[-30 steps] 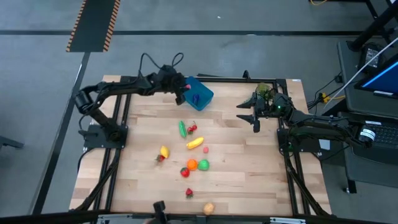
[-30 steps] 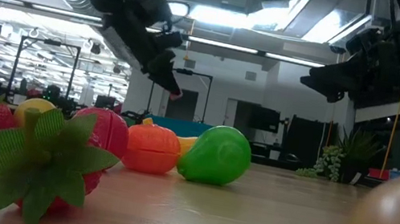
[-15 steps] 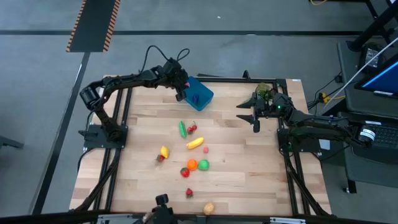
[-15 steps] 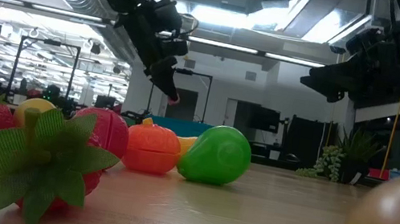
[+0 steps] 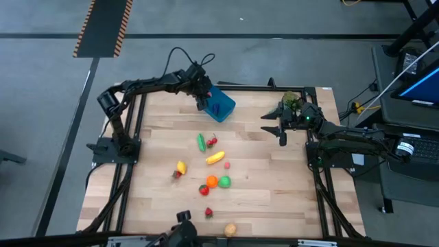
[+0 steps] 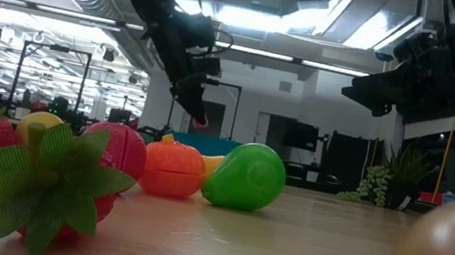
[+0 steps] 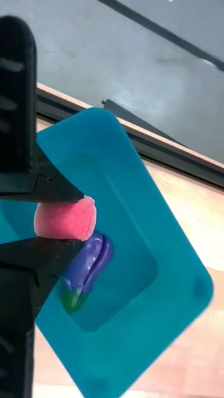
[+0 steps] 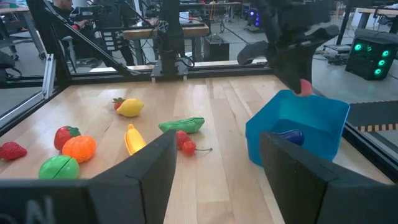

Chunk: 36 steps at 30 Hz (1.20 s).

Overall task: Pick and placing Produce into tupperware
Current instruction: Put the pink peach into the blue bin

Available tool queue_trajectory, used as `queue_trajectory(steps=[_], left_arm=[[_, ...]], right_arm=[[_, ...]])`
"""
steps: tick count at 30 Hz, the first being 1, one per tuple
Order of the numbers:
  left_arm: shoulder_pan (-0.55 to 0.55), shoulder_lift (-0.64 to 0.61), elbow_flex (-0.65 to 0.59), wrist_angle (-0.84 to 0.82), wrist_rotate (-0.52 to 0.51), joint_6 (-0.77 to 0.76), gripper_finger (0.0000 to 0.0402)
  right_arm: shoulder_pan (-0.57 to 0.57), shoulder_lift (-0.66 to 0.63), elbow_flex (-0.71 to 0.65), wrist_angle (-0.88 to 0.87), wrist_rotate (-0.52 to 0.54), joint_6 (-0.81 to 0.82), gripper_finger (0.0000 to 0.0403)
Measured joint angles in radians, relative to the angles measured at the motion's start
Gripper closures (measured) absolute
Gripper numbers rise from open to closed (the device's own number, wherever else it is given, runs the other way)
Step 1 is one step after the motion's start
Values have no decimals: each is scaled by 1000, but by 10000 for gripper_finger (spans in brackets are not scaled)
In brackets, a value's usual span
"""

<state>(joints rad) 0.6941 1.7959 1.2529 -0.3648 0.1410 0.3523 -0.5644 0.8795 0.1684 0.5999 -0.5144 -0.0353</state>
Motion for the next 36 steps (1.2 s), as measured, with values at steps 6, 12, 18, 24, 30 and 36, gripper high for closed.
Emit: queue_trajectory(steps=[6,12,18,24,30,36], left_arm=[[12,19,7,-33,-3,1,339],[15,19,7,-32,-6,1,339],[13,53,8,-40,-7,1,338],[14,65,8,-29,-10,14,340],[14,65,8,-30,-11,27,321],[6,65,8,-28,-15,45,303]], right_arm=[[0,0,0,-1,0,0,173],[0,0,0,-1,0,0,173],[0,0,0,-1,0,0,173],[0,0,0,-1,0,0,173],[0,0,0,-1,0,0,173],[0,0,0,-1,0,0,173]])
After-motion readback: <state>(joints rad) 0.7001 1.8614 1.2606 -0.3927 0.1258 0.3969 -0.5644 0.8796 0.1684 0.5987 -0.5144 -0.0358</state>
